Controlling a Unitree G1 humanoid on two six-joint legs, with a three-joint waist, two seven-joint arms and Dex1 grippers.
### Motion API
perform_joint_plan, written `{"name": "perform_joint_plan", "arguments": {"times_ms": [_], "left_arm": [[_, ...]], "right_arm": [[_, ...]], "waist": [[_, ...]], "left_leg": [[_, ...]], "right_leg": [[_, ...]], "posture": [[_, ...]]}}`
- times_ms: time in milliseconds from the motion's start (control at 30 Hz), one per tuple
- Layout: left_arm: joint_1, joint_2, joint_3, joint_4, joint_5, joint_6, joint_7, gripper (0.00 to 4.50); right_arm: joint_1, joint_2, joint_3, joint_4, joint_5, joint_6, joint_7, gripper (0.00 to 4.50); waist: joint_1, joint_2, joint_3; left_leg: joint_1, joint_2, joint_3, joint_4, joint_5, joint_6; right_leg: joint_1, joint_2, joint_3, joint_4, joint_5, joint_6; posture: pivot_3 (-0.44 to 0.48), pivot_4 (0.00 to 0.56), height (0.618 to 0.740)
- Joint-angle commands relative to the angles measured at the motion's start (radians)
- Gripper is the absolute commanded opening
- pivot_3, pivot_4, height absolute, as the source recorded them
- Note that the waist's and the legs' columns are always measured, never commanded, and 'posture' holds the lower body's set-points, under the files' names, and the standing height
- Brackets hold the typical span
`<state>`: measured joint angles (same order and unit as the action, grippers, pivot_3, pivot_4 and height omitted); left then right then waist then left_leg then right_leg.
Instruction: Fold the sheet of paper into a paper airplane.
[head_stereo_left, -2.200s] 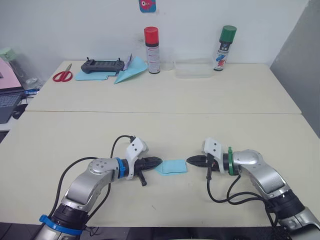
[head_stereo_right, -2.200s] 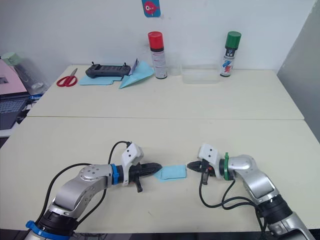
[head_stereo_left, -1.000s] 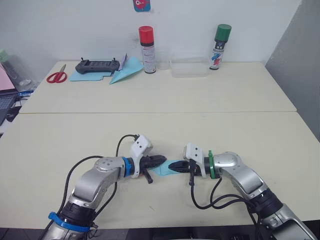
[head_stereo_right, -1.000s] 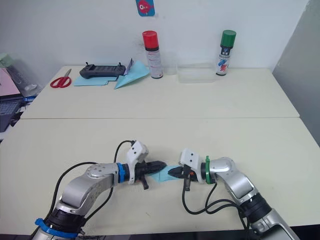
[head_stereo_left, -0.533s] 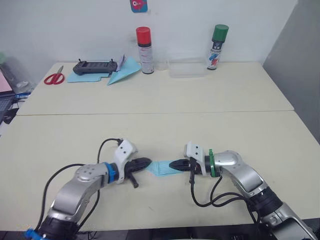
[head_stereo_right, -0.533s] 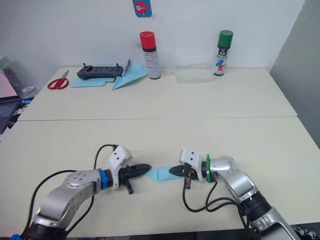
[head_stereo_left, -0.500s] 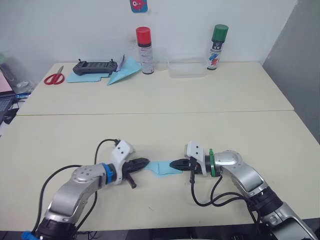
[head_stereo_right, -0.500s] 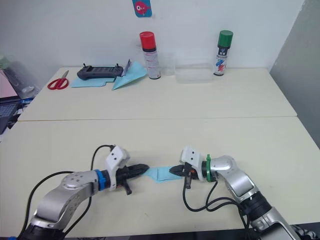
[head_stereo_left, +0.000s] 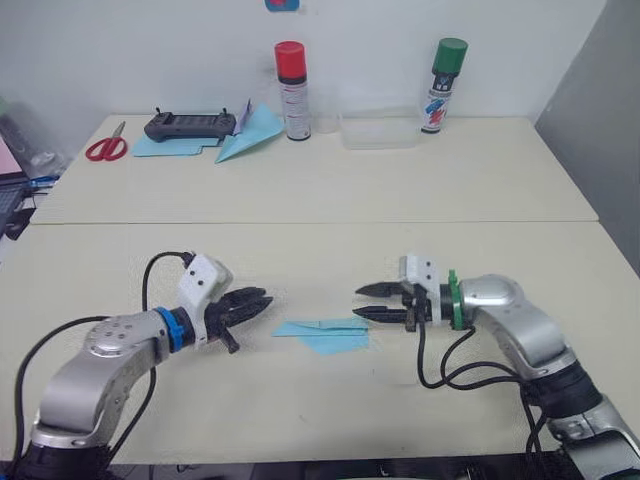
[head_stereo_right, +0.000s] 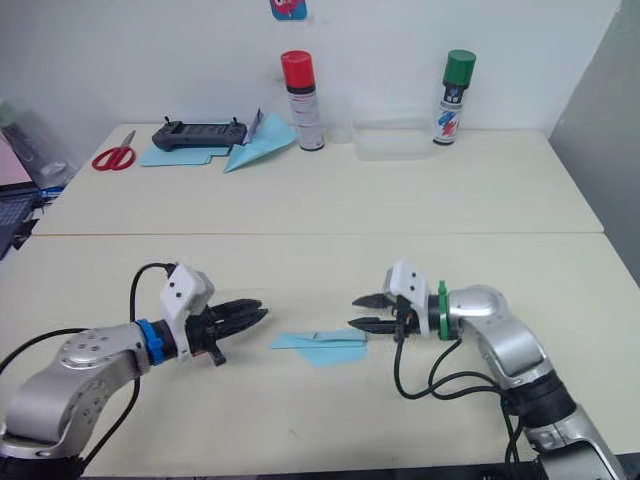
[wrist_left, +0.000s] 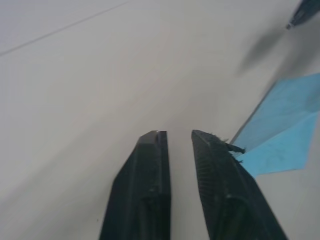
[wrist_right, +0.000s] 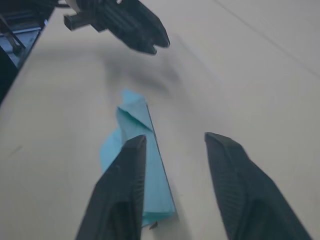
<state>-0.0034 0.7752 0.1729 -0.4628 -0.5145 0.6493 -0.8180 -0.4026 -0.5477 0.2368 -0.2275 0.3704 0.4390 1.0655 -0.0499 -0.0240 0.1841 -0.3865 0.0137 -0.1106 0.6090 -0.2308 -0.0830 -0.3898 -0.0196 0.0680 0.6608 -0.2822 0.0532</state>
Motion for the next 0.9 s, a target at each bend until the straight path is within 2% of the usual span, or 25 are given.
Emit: {"name": "perform_joint_plan", "arguments": {"times_ms": [33,67,133,200,233,333,433,567,700,900], "left_arm": [[0.055,0.049,0.063,-0.094,-0.051,-0.035,-0.083,2.27],[0.082,0.061,0.075,-0.116,-0.051,-0.065,-0.112,2.58],[0.121,0.058,0.090,-0.141,-0.019,-0.151,-0.132,3.18],[0.156,0.046,0.100,-0.156,0.018,-0.237,-0.140,3.75],[0.184,0.043,0.108,-0.169,0.022,-0.268,-0.154,4.08],[0.341,0.027,0.146,-0.226,0.042,-0.387,-0.221,4.12],[0.439,-0.004,0.155,-0.257,0.055,-0.447,-0.221,4.12],[0.501,-0.036,0.138,-0.287,0.057,-0.455,-0.190,4.12],[0.520,-0.049,0.138,-0.299,0.067,-0.461,-0.162,4.12],[0.522,-0.061,0.131,-0.295,0.076,-0.462,-0.133,4.12]], "right_arm": [[0.017,-0.033,-0.054,-0.120,0.089,0.050,0.026,3.03],[0.039,-0.058,-0.050,-0.144,0.087,0.031,0.051,3.37],[0.078,-0.095,-0.040,-0.169,0.078,-0.002,0.084,3.30],[0.109,-0.117,-0.035,-0.182,0.077,-0.015,0.099,2.93],[0.123,-0.126,-0.029,-0.187,0.069,-0.025,0.105,2.57],[0.162,-0.135,0.009,-0.200,0.013,-0.082,0.100,1.47],[0.159,-0.115,0.068,-0.123,-0.100,-0.180,0.066,1.47],[0.121,-0.052,0.112,-0.009,-0.199,-0.275,0.012,1.47],[0.091,0.016,0.130,0.029,-0.237,-0.290,-0.037,1.47],[0.053,0.060,0.149,0.092,-0.278,-0.312,-0.055,1.47]], "waist": [[-0.001,0.000,0.001],[-0.001,0.001,0.001],[0.001,0.001,0.001],[0.005,0.001,0.002],[0.007,0.000,0.002],[0.004,0.000,0.002],[0.002,0.000,0.002],[0.003,0.000,0.002],[0.004,0.000,0.002],[0.003,0.000,0.002]], "left_leg": [[0.000,0.000,0.000,-0.001,0.000,0.000],[0.000,0.000,0.000,-0.001,-0.001,0.000],[0.000,0.000,0.000,-0.001,-0.003,0.001],[0.000,0.000,0.000,0.000,-0.003,0.001],[0.000,0.000,0.000,0.000,-0.003,0.001],[0.000,0.000,0.003,0.000,-0.003,0.001],[0.001,0.001,0.004,0.000,-0.003,0.001],[0.002,0.001,0.003,0.002,-0.003,0.001],[0.002,0.000,0.004,0.004,-0.003,0.001],[0.002,0.001,0.003,0.003,-0.003,0.001]], "right_leg": [[0.000,0.000,0.000,0.000,0.000,-0.001],[0.000,0.000,0.000,0.000,-0.001,-0.002],[0.000,-0.001,-0.001,0.000,-0.002,-0.003],[0.000,-0.001,-0.001,-0.001,-0.002,-0.004],[0.000,-0.001,-0.001,-0.001,-0.003,-0.004],[0.000,-0.001,0.001,-0.002,-0.004,-0.004],[0.001,-0.001,0.001,-0.002,-0.005,-0.003],[0.001,0.000,0.001,0.000,-0.005,-0.004],[0.002,0.000,0.002,0.000,-0.005,-0.005],[0.002,0.000,0.001,0.001,-0.003,-0.002]], "posture": [[0.000,0.150,0.740],[0.000,0.150,0.740],[0.000,0.150,0.740],[0.000,0.150,0.740],[0.000,0.150,0.740],[0.000,0.150,0.740],[0.000,0.150,0.740],[0.000,0.150,0.740],[0.000,0.150,0.740],[0.000,0.150,0.740]]}}
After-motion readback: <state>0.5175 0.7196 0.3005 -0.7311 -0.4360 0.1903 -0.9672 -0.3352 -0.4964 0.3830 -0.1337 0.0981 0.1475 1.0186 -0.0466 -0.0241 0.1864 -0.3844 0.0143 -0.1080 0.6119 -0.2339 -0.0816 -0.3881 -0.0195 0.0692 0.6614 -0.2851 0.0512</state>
